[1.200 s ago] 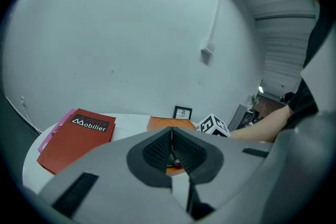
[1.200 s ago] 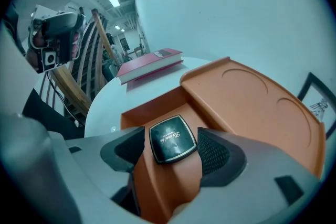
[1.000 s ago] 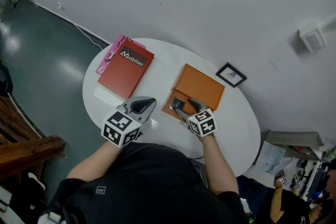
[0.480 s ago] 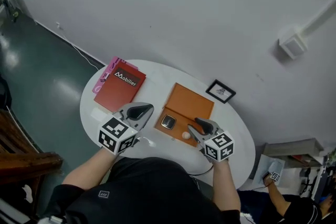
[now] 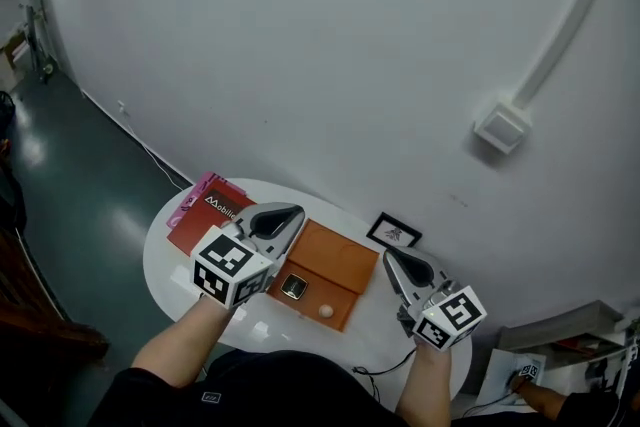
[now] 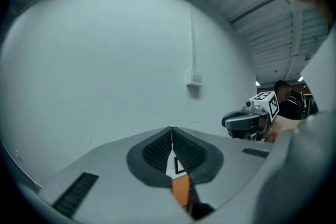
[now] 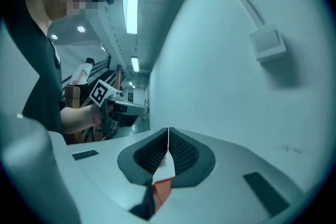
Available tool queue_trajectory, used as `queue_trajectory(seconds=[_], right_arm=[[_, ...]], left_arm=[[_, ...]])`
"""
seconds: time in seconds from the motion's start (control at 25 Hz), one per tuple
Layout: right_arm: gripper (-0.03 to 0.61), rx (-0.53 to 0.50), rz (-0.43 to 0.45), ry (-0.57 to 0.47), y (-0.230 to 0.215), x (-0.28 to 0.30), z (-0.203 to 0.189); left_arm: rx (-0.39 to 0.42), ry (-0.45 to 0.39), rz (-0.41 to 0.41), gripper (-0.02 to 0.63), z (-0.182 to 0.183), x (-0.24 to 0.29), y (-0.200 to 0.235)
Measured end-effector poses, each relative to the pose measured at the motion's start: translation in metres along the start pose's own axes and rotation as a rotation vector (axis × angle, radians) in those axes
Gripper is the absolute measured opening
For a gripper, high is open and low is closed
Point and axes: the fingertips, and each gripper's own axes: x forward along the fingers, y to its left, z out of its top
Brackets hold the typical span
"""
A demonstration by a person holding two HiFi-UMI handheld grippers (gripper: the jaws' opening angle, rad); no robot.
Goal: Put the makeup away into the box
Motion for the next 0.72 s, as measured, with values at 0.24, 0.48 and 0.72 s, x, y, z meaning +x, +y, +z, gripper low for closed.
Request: queue_trajectory(seconds=[0.24, 0.48, 0.72], right_arm=[[0.035, -0.061, -0.179, -0.279, -0.025, -0.040, 0.081], [0.035, -0.105, -0.294, -0.318, -0.012, -0.054, 0.070], [0.034, -0.048, -0.344, -0.280, -0.024, -0.063, 0.046]], left_arm=[[0.055, -0.041, -0.025, 0.015, 0.046, 0.023, -0.039], [0.055, -0.046, 0.018, 0.014, 0.034, 0.019, -0.046], [0.022, -0.014, 0.025, 0.014, 0.013, 0.017, -0.041]])
